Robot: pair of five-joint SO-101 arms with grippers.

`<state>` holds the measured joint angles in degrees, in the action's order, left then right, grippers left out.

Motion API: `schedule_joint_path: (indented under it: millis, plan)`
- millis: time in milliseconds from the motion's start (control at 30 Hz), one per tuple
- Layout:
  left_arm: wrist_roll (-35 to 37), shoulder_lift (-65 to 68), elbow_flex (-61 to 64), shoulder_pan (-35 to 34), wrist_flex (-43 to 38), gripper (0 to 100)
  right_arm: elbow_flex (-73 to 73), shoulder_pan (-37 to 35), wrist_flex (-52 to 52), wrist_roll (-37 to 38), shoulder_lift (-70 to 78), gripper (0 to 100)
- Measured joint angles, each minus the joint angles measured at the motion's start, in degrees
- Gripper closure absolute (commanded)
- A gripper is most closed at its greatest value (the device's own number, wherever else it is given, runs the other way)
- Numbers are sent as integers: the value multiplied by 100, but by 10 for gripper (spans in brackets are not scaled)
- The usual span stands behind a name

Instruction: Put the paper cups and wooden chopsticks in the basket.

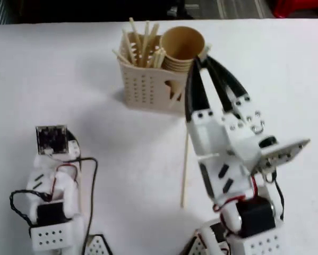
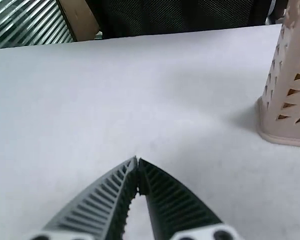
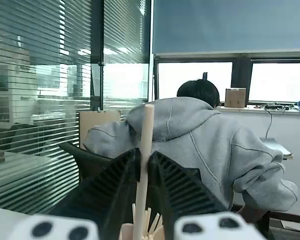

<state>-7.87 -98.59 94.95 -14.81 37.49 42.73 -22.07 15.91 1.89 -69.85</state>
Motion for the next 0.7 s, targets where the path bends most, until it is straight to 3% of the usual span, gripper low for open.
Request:
schedule_joint_path:
  millis: [433, 700]
  plan:
    - [-18, -440, 193, 0, 0, 976, -1793, -18, -2330, 18, 3446, 981]
    - [-35, -440, 193, 0, 0, 976, -2004, -9, -3420, 18, 4993, 981]
